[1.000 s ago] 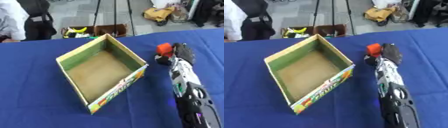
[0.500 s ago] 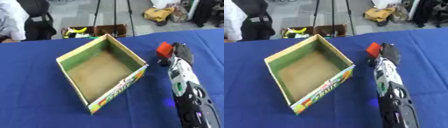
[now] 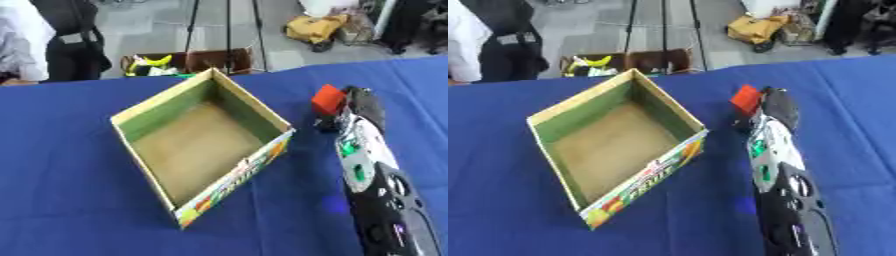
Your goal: Pick up objects on the table and place them in the box.
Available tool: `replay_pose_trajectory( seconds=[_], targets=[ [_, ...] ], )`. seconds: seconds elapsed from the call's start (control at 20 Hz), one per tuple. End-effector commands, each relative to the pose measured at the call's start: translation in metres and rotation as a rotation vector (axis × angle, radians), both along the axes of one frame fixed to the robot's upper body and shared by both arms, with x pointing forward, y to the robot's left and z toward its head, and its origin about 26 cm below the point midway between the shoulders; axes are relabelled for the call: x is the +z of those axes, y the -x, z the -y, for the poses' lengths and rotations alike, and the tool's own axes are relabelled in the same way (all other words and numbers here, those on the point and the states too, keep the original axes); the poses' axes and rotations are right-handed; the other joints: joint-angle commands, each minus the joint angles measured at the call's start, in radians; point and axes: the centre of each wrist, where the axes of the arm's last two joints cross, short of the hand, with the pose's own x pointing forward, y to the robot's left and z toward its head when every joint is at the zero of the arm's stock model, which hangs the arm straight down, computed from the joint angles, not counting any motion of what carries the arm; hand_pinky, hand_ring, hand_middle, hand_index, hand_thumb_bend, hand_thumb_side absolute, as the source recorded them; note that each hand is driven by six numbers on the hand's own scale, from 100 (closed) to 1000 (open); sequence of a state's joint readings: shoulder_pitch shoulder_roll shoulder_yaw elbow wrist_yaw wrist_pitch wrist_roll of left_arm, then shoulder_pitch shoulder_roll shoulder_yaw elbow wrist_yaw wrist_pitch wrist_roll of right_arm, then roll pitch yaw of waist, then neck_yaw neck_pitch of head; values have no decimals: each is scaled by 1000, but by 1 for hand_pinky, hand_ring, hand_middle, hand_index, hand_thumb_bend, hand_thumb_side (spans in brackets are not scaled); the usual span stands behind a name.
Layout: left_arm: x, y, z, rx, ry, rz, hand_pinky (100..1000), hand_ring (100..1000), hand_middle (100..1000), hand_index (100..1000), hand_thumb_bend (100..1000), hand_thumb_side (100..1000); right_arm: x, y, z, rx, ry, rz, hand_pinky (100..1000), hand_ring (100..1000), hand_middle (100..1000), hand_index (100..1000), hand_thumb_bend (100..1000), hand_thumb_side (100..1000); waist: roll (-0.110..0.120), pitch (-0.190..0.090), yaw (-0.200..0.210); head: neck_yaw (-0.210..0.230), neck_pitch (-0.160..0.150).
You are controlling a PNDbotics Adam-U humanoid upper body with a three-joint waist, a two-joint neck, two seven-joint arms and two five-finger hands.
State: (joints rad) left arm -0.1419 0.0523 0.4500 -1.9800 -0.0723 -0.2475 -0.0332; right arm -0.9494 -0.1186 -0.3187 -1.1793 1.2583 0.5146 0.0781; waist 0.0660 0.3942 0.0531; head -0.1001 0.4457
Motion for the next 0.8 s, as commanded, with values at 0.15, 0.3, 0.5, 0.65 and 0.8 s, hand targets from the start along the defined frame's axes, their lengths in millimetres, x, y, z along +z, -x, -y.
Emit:
replay_pose_trajectory(
  seconds=[0.15,0.3,0.5,0.65,0.8],
  targets=[
    [9,2,-2,1,-29,18,434,580,655,916,509,916,21,6,-5,51,-17,70,212,428,375,517,211,140,1,-26,-3,-4,-11],
    [9,2,-2,2,-29,17,434,580,655,916,508,916,30,11,-8,85,-30,101,202,422,369,498,227,167,1,-29,-7,-4,-10],
    [9,2,-2,3,-29,17,434,580,655,916,508,916,39,15,-12,114,-37,133,199,419,366,494,231,177,1,-31,-8,-4,-9],
    [9,2,-2,3,-29,16,434,580,656,915,507,915,46,18,-16,138,-37,158,190,413,359,490,241,204,0,-33,-9,-5,-8],
    [9,2,-2,3,-29,15,434,580,656,915,505,913,55,24,-19,168,-43,198,186,410,354,488,247,221,-2,-35,-11,-4,-8]
  ],
)
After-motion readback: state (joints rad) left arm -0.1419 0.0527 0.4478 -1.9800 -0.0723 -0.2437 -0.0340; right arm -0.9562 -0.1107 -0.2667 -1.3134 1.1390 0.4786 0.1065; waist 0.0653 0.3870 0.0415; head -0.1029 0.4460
